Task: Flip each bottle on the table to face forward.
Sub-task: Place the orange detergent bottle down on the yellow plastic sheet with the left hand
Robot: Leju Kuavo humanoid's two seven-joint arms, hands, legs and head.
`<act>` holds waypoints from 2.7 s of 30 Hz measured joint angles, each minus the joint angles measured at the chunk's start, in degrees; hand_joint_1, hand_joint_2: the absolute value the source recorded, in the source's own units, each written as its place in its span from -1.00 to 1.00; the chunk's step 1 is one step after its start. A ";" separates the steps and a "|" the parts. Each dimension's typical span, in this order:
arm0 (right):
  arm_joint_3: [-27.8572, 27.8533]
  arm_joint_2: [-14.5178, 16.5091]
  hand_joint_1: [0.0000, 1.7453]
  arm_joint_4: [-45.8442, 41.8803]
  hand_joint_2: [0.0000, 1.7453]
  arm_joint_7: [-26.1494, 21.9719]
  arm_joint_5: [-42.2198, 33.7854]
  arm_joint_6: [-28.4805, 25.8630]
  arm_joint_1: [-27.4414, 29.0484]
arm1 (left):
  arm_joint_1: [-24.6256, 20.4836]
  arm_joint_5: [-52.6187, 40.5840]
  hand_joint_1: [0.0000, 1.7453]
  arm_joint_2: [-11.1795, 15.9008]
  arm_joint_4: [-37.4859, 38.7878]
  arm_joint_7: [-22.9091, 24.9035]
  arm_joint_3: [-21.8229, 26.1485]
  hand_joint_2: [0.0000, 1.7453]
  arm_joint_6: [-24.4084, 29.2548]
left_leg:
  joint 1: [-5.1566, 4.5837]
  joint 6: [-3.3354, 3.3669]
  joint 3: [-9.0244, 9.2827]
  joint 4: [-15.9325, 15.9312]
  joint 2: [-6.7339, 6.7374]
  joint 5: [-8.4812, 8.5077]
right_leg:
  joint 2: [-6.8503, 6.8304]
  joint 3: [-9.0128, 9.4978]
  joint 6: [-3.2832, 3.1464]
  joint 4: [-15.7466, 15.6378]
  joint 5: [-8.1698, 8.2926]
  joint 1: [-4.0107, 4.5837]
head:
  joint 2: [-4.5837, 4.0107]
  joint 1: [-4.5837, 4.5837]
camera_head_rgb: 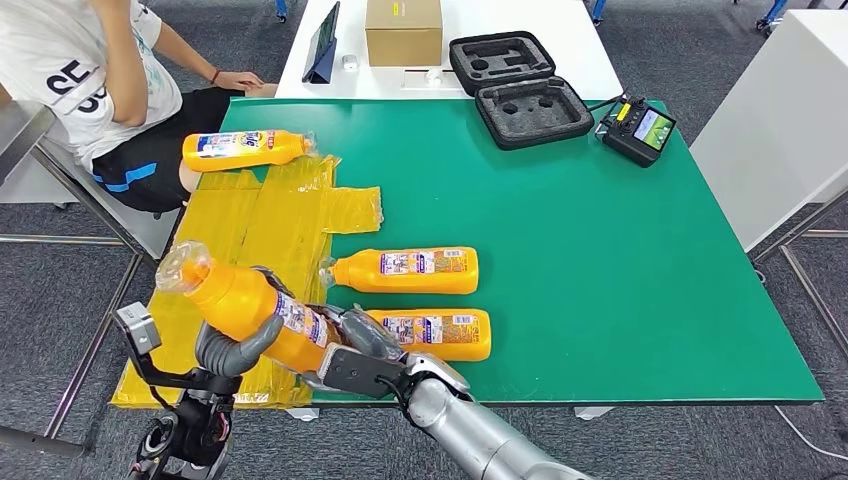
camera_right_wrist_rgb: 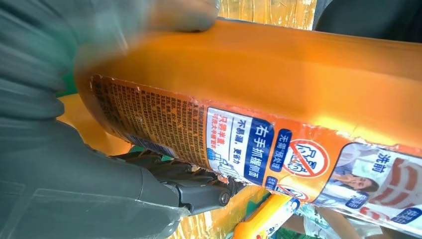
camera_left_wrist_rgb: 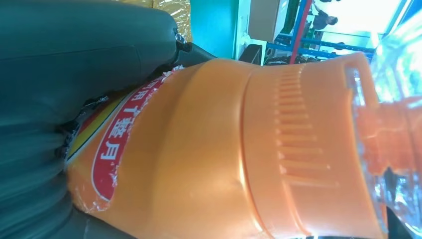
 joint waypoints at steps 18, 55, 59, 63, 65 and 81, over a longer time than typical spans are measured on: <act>-0.74 -1.43 -1.00 -17.79 -1.00 -5.21 -11.29 -1.46 7.47 | -1.20 -15.14 1.00 0.04 -0.42 -5.89 1.08 1.00 15.61 | 0.01 0.00 -0.02 0.00 0.02 0.00 | 0.00 -0.01 -0.01 0.00 -0.01 0.00 | 0.00 -0.01; 5.00 -4.48 -1.00 -46.41 1.00 -5.27 -12.65 -8.52 11.96 | -33.92 -77.38 1.00 9.23 44.64 4.58 2.11 1.00 34.02 | 0.11 -0.13 -0.04 0.00 0.04 0.14 | 0.04 -0.04 -0.15 0.04 0.12 0.05 | 0.00 0.01; 5.56 -4.46 -1.00 -44.67 1.00 -5.26 -12.07 -6.91 11.96 | -38.08 -83.54 1.00 9.22 52.89 7.60 -0.48 1.00 32.30 | 0.11 -0.12 -0.05 0.00 0.04 0.16 | 0.04 -0.05 -0.15 0.04 0.12 0.05 | 0.00 0.01; 5.72 -4.44 -1.00 -43.39 1.00 -5.27 -11.58 -5.66 11.97 | -41.08 -89.04 1.00 9.10 58.43 10.51 -3.81 1.00 29.11 | 0.11 -0.12 -0.08 0.00 0.04 0.15 | 0.05 -0.06 -0.15 0.04 0.12 0.04 | 0.00 0.01; 5.71 -4.44 -1.00 -42.89 1.00 -5.27 -11.51 -5.30 11.97 | -42.15 -89.95 1.00 8.99 60.32 11.09 -5.07 1.00 27.39 | 0.10 -0.12 -0.09 0.00 0.04 0.15 | 0.04 -0.07 -0.15 0.04 0.12 0.04 | 0.00 0.01; 5.70 -4.24 -1.00 -40.46 1.00 -5.27 -10.96 -4.07 11.96 | -45.05 -88.80 1.00 8.05 67.01 11.41 -6.78 1.00 16.11 | 0.11 -0.12 -0.10 0.00 0.04 0.15 | 0.04 -0.07 -0.15 0.04 0.12 0.05 | 0.00 0.01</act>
